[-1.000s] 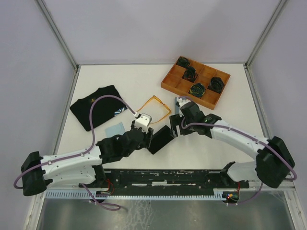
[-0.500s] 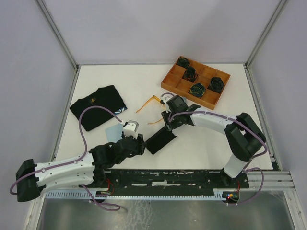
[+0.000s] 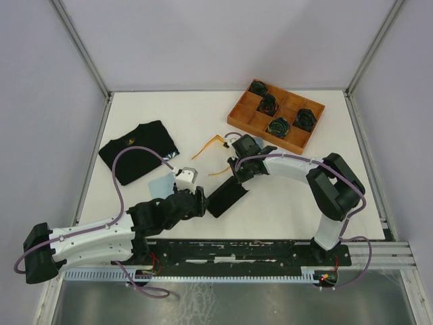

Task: Organize the sunglasses
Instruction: Adjust the sunglasses case at the center of the board.

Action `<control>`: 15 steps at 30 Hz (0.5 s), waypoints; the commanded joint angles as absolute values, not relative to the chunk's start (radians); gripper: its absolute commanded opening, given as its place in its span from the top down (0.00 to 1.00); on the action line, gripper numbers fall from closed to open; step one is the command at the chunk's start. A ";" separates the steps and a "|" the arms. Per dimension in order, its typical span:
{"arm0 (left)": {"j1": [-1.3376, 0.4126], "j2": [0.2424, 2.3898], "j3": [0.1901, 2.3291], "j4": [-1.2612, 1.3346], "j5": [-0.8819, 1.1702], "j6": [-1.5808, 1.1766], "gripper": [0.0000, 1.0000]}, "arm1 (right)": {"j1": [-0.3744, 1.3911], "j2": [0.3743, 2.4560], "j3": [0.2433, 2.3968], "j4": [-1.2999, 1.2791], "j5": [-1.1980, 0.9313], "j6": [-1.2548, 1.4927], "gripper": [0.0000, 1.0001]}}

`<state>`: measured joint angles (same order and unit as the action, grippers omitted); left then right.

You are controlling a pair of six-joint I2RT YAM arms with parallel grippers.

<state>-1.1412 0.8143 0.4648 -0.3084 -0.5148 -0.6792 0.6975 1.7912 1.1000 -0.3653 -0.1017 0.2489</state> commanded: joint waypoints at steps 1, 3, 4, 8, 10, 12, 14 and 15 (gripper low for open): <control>-1.143 0.854 0.559 -0.258 -0.537 -0.649 0.41 | 0.694 1.796 1.116 -0.326 -0.103 0.276 0.84; -1.143 0.884 0.593 -0.244 -0.534 -0.628 0.41 | 0.693 1.786 1.105 -0.321 -0.093 0.296 0.91; -1.143 0.902 0.609 -0.231 -0.531 -0.617 0.41 | 0.694 1.775 1.097 -0.316 -0.082 0.313 0.93; -1.142 0.999 0.681 -0.176 -0.528 -0.574 0.41 | 0.694 1.714 1.027 -0.271 -0.038 0.389 1.00; -1.139 1.058 0.728 -0.162 -0.551 -0.560 0.41 | 0.695 1.683 0.993 -0.244 -0.027 0.412 1.00; -1.127 1.116 0.756 -0.137 -0.556 -0.550 0.41 | 0.696 1.660 0.973 -0.239 -0.009 0.433 1.00; -1.106 1.169 0.776 -0.114 -0.535 -0.554 0.41 | 0.694 1.641 0.962 -0.242 0.003 0.449 1.00; -1.095 1.193 0.781 -0.099 -0.516 -0.557 0.42 | 0.695 1.634 0.959 -0.245 0.008 0.456 1.00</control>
